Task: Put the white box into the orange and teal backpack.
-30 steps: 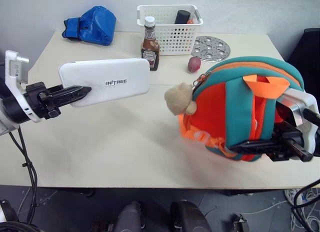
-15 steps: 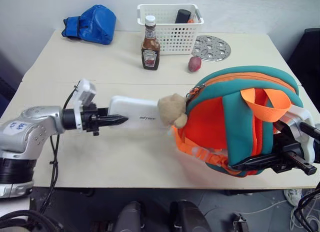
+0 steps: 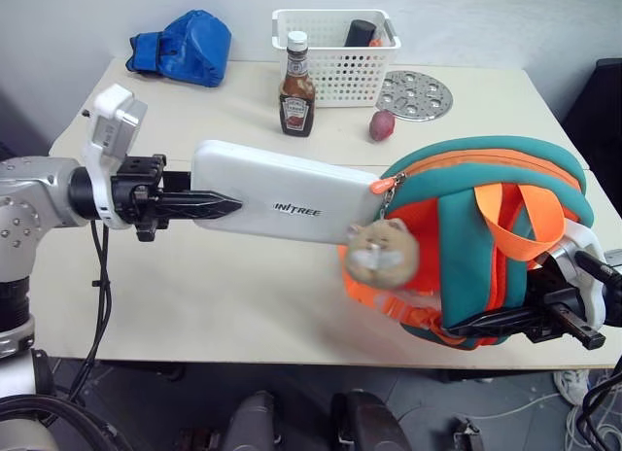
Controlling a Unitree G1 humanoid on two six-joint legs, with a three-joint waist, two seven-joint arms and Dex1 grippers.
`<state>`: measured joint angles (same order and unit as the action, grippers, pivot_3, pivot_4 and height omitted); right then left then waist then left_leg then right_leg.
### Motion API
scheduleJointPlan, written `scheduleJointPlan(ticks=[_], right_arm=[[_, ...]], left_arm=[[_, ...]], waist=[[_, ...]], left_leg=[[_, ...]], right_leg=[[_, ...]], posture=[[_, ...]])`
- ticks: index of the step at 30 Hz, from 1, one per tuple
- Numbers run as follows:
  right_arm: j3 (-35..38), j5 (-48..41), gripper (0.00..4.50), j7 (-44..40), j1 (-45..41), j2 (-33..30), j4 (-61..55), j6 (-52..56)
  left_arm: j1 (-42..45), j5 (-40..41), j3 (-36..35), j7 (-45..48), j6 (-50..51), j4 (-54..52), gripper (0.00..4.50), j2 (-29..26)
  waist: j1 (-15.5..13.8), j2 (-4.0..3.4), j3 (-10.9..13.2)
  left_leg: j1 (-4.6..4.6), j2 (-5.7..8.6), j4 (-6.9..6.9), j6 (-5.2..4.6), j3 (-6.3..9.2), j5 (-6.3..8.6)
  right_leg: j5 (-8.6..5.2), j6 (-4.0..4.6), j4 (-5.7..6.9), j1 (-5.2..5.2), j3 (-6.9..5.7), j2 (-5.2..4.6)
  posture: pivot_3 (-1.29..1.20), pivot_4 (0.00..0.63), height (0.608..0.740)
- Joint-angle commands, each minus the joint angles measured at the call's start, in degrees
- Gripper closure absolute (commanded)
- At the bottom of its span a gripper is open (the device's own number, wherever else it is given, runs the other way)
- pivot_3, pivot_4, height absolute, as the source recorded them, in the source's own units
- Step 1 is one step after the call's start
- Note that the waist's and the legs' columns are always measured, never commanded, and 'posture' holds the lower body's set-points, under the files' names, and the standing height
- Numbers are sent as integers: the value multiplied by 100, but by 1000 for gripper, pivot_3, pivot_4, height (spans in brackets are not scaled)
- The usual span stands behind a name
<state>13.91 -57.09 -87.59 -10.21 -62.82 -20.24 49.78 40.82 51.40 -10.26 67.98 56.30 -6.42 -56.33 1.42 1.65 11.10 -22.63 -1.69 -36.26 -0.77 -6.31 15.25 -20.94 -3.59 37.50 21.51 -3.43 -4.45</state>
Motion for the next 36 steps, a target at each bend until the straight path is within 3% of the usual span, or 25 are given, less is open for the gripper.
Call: scheduleJointPlan(ticks=[1,9,25,31,36], right_arm=[[-18,-19,4490,14,-26,40,-130,-100],[78,31,4490,-69,209,-9,-157,-213],[-8,25,4490,-233,219,-69,-195,-360],[-5,-1,4490,-325,196,-101,-203,-352],[-10,-194,4490,-483,-4,-229,-159,-250]], left_arm=[[279,-145,194,185,-345,-255,3159,56],[481,-1344,836,327,-1569,275,3159,304],[1536,-2138,1246,617,-2265,1101,3159,982],[1500,-2400,1249,634,-2526,1138,3159,1030],[1296,-2321,1268,492,-2622,942,3159,1457]], waist=[[-1,0,0],[-5,1,0],[-38,2,1],[-59,3,1],[-120,2,1]], left_leg=[[0,0,0,1,2,-2],[3,3,-2,2,1,-8],[-2,2,-28,-3,2,-9],[-3,1,-34,-6,4,-8],[-7,0,-55,-10,6,-5]], right_leg=[[0,0,2,0,0,1],[0,0,10,-1,-1,1],[1,-1,27,-2,-4,1],[1,-1,31,-1,-4,2],[1,-1,38,-1,-5,1]], posture=[[0,150,740],[0,150,740],[0,150,740],[0,150,740],[0,150,740]])
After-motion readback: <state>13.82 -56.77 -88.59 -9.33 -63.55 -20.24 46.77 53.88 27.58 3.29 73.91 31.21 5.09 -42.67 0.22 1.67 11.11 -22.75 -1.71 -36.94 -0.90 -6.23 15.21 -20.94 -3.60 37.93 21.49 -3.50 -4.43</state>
